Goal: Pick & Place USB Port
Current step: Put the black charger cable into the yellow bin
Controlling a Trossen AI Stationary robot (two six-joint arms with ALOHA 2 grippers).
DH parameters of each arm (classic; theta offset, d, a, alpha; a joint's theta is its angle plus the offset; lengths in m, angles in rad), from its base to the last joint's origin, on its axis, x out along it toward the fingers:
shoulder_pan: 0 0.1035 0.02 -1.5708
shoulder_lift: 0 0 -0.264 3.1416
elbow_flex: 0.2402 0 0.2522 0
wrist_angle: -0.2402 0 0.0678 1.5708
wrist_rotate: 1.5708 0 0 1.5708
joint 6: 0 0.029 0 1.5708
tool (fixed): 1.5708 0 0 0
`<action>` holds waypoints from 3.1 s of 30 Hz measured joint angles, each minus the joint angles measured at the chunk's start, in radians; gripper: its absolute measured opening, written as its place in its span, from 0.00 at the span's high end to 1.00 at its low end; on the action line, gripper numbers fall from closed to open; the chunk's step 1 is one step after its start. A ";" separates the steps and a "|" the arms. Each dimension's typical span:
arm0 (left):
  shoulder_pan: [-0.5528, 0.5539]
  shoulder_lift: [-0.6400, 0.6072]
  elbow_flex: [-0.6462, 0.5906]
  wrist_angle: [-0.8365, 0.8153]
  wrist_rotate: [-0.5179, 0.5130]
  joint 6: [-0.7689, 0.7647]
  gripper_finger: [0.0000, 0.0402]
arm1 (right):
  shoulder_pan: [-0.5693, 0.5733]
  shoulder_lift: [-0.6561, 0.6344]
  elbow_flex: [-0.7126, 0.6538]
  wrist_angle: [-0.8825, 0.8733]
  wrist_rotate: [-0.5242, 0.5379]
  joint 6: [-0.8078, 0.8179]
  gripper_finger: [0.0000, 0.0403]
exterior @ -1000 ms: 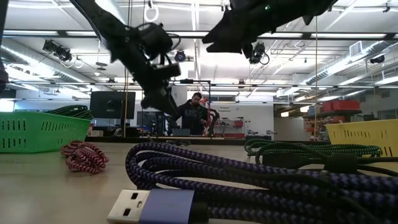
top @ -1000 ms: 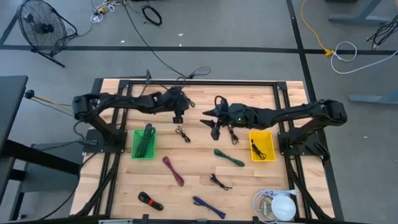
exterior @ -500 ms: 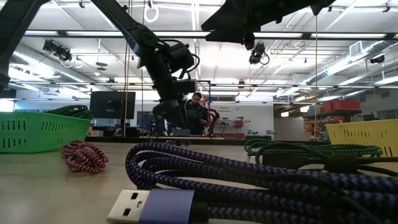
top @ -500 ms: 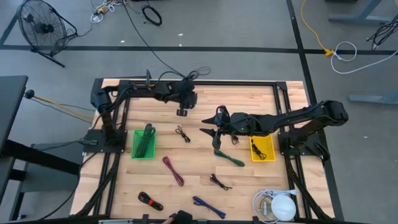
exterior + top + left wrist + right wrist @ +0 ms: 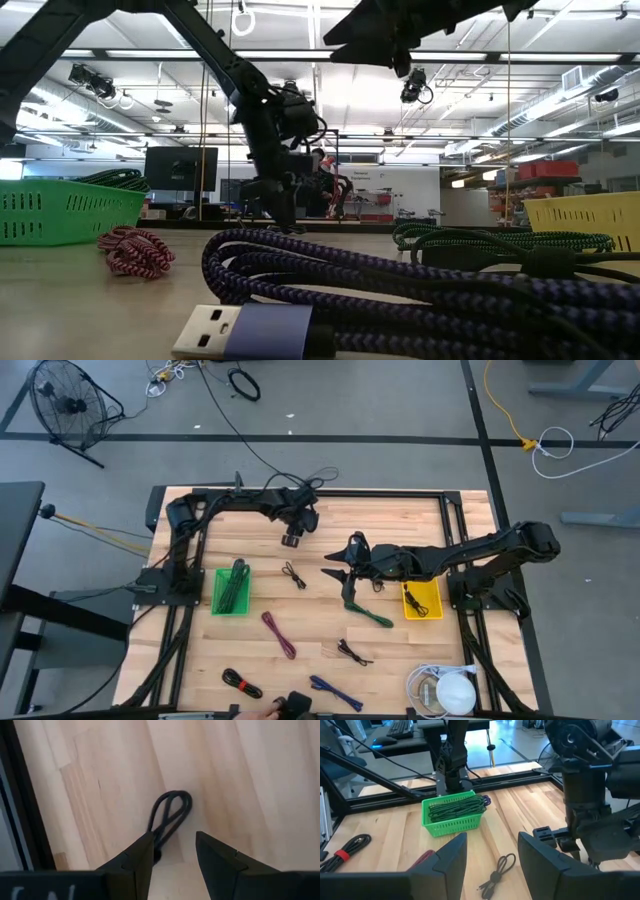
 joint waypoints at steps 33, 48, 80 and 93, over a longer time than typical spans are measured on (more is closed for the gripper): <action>0.040 -0.280 -0.002 -0.045 0.338 -0.484 1.00 | -0.004 -0.001 0.001 -0.023 0.106 -0.008 0.56; -0.050 -0.577 -0.004 0.090 0.819 -0.720 1.00 | -0.013 -0.001 0.001 -0.030 0.196 -0.015 0.56; -0.241 -0.474 -0.004 0.324 0.713 -0.717 1.00 | -0.005 -0.060 0.001 0.085 0.165 -0.159 0.93; -0.190 -0.529 -0.006 0.104 0.722 -0.642 0.91 | 0.052 -0.171 0.002 -0.161 0.283 -0.054 0.96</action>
